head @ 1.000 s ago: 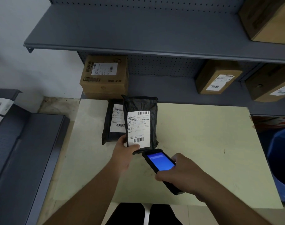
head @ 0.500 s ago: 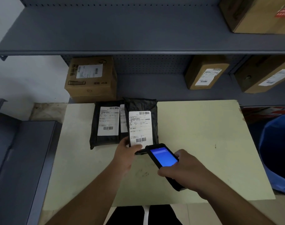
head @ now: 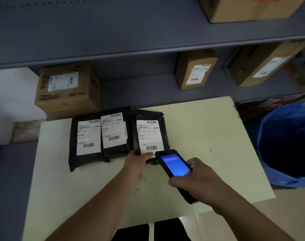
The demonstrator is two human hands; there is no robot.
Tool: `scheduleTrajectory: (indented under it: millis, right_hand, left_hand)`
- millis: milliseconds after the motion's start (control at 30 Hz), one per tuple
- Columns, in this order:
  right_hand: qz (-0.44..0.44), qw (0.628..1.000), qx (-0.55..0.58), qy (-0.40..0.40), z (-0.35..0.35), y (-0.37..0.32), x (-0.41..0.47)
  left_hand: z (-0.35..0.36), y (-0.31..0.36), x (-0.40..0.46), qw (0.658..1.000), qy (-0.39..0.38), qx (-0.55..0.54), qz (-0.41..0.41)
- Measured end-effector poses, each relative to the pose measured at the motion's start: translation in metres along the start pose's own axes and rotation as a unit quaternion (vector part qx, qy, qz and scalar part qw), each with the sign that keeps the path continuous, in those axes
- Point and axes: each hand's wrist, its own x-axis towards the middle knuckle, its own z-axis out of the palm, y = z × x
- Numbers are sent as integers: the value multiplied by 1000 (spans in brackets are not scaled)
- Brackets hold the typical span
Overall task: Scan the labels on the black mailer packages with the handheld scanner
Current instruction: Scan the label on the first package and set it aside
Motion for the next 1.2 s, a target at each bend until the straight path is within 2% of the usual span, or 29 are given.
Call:
scheduleTrajectory:
  millis: [767,967,1200]
  right_hand:
    - [46,995,73,53,-79,58,20]
    - [57,992,78,81,-87,68,30]
    - [69,987,83,121,-95,85,39]
  left_hand:
    - [137,-9,35,995,-35,65,-61]
    - [170,-9,50,995,-19,69,-67]
    - [200,-14,72,988,-20,142,-52]
